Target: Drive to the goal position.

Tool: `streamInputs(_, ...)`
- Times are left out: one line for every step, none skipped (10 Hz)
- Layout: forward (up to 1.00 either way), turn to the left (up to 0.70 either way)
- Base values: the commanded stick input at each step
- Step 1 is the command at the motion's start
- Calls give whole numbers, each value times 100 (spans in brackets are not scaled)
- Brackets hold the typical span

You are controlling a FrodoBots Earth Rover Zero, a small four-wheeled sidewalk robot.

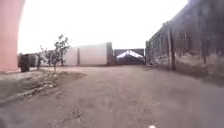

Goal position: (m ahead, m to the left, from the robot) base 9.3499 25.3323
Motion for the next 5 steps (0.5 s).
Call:
streamInputs(70,10)
streamInputs(70,-35)
streamInputs(70,-35)
streamInputs(70,-35)
streamInputs(70,-35)
